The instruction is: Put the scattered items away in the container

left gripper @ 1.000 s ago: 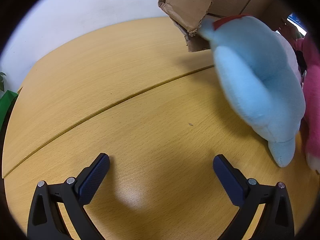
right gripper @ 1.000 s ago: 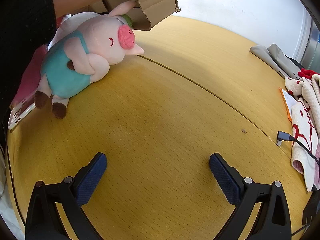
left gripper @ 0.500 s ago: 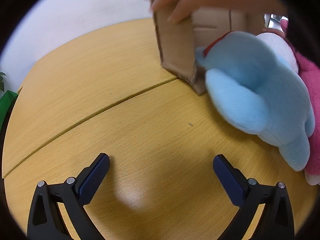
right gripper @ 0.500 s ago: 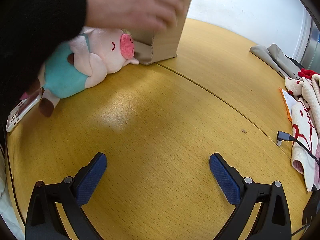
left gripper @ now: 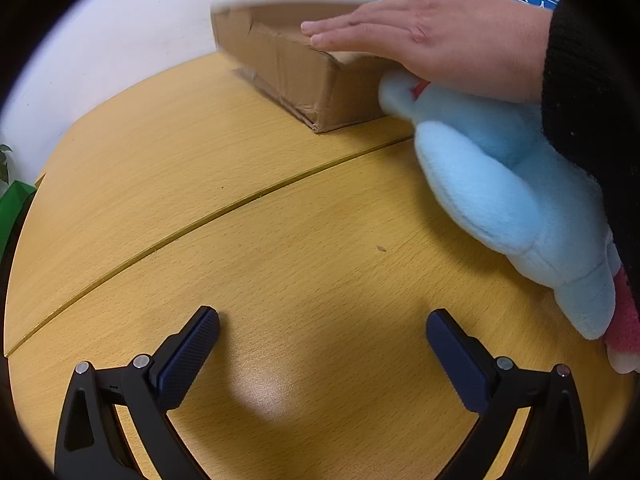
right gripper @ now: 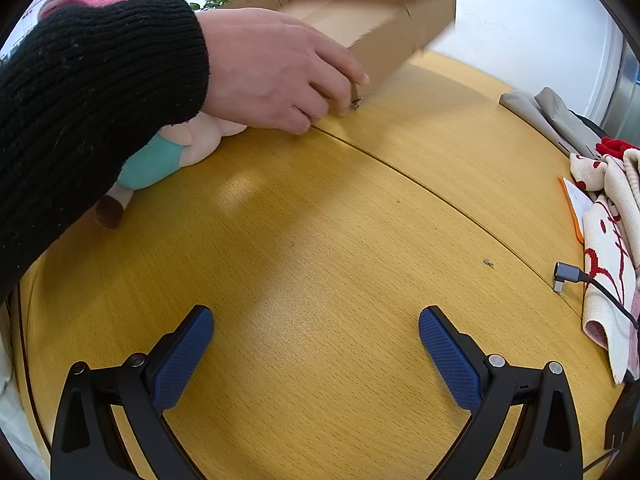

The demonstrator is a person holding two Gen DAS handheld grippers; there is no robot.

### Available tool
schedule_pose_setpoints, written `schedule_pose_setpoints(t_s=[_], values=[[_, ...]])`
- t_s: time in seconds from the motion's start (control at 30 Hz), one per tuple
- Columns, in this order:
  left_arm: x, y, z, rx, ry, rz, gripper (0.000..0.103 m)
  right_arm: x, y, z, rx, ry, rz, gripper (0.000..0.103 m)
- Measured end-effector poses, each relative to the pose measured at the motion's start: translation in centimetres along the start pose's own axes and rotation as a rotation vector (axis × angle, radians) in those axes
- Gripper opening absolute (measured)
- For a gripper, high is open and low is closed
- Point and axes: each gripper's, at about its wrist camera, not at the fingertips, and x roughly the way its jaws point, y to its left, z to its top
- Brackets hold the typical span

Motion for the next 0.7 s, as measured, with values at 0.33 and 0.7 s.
schedule_pose_setpoints(t_s=[0.33, 0.7], values=[[0.45, 0.15, -0.54, 0.0, 0.0, 0.0, 0.103, 0.02, -0.02, -0.05, 0.001, 0.0, -0.001, 0.103], [0.58, 0.42, -0.36, 0.0, 0.0, 0.0, 0.103, 0.04, 0.0, -0.07, 0.001, 0.0, -0.001, 0.103]])
